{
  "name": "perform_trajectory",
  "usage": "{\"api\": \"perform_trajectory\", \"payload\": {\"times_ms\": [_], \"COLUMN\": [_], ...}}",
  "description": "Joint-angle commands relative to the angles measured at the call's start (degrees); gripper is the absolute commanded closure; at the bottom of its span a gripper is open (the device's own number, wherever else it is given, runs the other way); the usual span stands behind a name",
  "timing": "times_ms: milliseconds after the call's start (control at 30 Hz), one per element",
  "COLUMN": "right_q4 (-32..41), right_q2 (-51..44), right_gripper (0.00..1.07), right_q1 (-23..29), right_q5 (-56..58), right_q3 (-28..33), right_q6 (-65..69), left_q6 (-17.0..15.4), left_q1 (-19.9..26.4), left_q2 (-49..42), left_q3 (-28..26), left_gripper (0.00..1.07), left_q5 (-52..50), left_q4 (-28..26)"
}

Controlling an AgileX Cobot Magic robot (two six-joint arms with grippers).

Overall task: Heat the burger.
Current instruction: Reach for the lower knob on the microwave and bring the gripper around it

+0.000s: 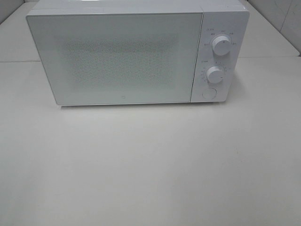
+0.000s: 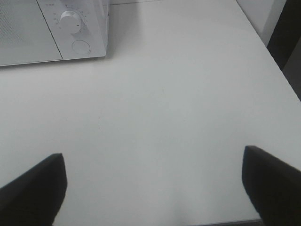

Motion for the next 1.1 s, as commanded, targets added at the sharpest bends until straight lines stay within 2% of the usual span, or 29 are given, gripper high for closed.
{"api": "perform_trajectory", "payload": {"times_ms": [33,1100], "right_q4": [0.23,0.23], "right_q2": [-1.03,-1.03], "right_gripper": [0.10,0.10], "right_q1": [0.00,0.00], "right_q5": [-0.40,-0.40], "right_q3": [0.06,0.06], "right_q6": [0.00,0.00], "left_q6": [-0.69,-0.34], "left_q1": [0.11,0.11], "left_q2": [-1.20,-1.20], "left_q3": [0.11,0.11], "left_gripper": [0.05,0.05], "left_q5": [-0.11,-0.17], "left_q4": [0.52,0.00]}}
